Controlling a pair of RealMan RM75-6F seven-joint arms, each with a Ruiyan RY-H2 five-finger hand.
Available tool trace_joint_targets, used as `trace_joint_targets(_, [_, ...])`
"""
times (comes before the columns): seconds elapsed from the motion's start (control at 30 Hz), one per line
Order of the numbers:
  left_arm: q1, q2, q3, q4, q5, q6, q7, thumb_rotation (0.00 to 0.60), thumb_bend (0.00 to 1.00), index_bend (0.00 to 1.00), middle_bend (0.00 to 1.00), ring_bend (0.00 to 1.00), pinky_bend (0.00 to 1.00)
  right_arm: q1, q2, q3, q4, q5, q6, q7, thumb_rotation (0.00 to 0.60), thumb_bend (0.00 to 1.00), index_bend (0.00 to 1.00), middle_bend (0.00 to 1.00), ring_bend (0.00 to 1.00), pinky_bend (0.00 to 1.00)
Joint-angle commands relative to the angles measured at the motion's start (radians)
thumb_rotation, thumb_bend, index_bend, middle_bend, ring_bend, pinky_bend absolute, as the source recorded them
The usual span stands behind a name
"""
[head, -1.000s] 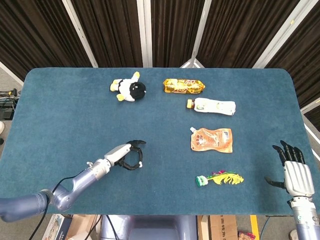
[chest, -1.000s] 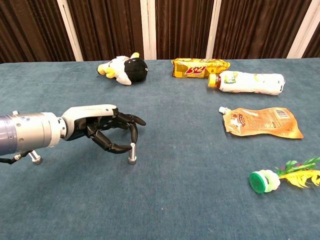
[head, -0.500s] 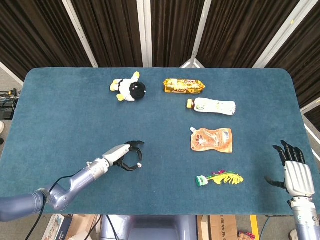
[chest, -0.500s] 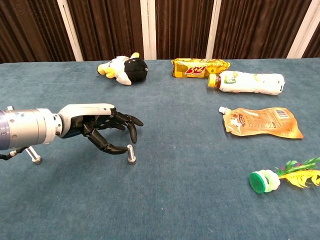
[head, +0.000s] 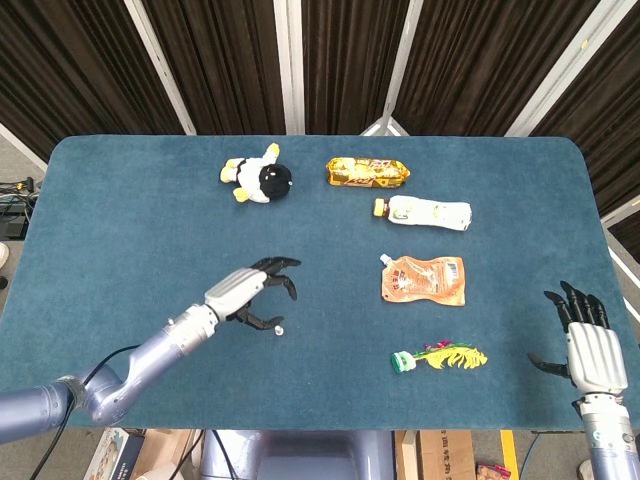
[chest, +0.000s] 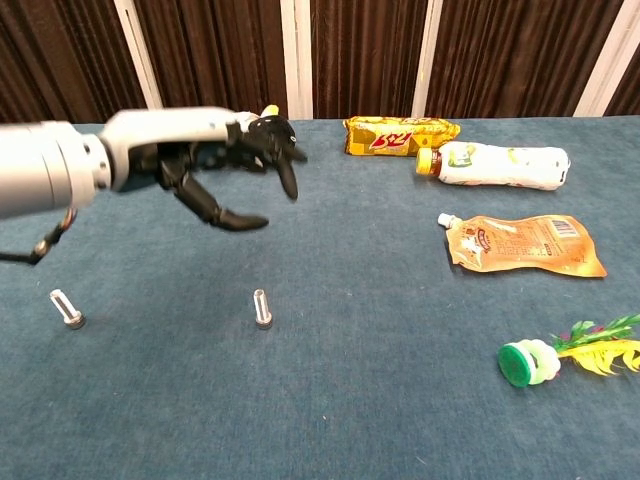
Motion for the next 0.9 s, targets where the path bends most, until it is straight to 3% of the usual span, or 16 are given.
trace_joint_targets(0.03, [0.023,0.075,-0.064,-0.118,0.004,0.158,0.247,0.6,0.46,0.39,0.06,0.0,0.0,0.001,-0.001,-0.001,0.0,0.0,-0.001,-0.003,0.6,0.11,0.19,0.07,0.06,0.0])
trace_joint_targets(0.1, [0.044,0.113,-0.083,-0.165,-0.001,0.23,0.38,0.6,0.46,0.39,0.06,0.0,0.0,0.002,-0.001,-0.003,-0.001,-0.001,-0.005,-0.005,0.6,0.11,0.19,0.07,0.06,0.0])
trace_joint_targets(0.23, [0.128,0.214,-0.069,-0.301,-0.014,0.371,0.644,0.6,0.47,0.37,0.06,0.0,0.0,0.005,-0.002,-0.006,-0.003,-0.006,-0.01,-0.008,0.6,0.12,0.19,0.07,0.06,0.0])
trace_joint_targets(0.4, [0.329,0.376,0.019,-0.483,-0.006,0.588,0.781,0.6,0.46,0.36,0.07,0.0,0.0,0.004,-0.008,-0.003,0.019,-0.033,0.02,-0.02,0.6,0.11,0.19,0.07,0.06,0.0])
trace_joint_targets(0.5, [0.477,0.466,0.118,-0.485,0.068,0.718,0.761,0.6,0.46,0.35,0.07,0.0,0.0,0.004,-0.027,-0.001,0.054,-0.065,0.052,-0.029,0.6,0.11,0.19,0.07,0.06,0.0])
trace_joint_targets(0.63, [0.577,0.499,0.192,-0.407,0.134,0.789,0.693,0.6,0.45,0.32,0.06,0.0,0.0,0.007,-0.039,0.001,0.083,-0.099,0.074,-0.003,0.6,0.11,0.19,0.07,0.06,0.0])
trace_joint_targets(0.9, [0.672,0.44,0.253,-0.236,0.188,0.836,0.515,0.6,0.42,0.2,0.02,0.0,0.0,0.004,-0.041,-0.003,0.113,-0.152,0.113,0.021,0.6,0.11,0.17,0.07,0.06,0.0])
